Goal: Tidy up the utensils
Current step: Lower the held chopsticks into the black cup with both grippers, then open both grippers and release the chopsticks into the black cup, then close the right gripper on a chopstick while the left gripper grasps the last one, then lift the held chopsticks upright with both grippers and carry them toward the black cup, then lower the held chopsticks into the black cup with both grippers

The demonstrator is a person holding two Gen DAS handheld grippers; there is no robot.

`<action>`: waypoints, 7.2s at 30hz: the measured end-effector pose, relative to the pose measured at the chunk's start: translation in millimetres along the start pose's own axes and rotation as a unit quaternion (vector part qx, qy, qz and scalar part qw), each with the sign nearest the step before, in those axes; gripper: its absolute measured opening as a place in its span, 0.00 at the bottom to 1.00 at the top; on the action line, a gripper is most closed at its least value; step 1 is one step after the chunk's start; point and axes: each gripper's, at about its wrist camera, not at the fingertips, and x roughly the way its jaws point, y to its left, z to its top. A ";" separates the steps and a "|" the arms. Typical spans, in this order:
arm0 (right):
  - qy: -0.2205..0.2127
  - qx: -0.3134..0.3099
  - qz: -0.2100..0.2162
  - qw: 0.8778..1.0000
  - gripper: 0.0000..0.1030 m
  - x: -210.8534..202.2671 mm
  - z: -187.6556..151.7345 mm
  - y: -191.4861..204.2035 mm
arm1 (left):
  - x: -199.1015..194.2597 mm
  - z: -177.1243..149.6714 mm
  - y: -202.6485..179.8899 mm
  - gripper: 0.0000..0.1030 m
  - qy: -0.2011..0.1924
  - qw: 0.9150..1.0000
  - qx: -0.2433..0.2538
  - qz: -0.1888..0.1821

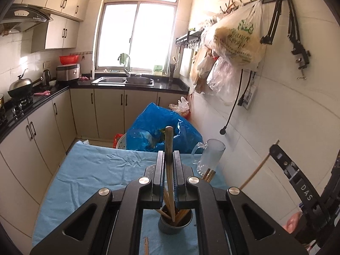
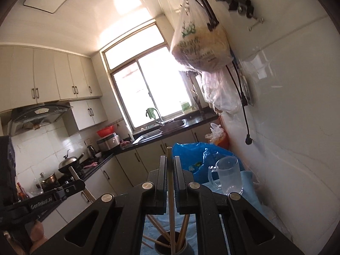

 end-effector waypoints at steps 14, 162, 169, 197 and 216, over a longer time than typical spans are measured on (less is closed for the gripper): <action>0.087 0.014 -0.007 0.996 0.06 70.9 -42.5 -23.5 | 62.5 -30.3 10.0 0.06 0.064 0.998 -0.007 0.010; 0.143 -0.094 0.049 0.984 0.08 -33.9 -172.6 105.0 | -98.2 -151.0 159.1 0.06 0.053 0.993 -0.089 0.062; 0.140 -0.091 0.050 0.985 0.08 -37.4 -170.3 101.9 | -100.8 -149.2 154.3 0.07 0.050 0.993 -0.086 0.061; 0.119 -0.061 0.043 0.990 0.08 -57.2 -155.4 80.7 | -109.0 -144.6 134.9 0.07 0.045 0.995 -0.071 0.053; 0.056 -0.028 0.011 0.998 0.08 -82.5 -99.5 36.4 | -103.4 -97.2 82.4 0.06 0.028 0.999 -0.030 0.007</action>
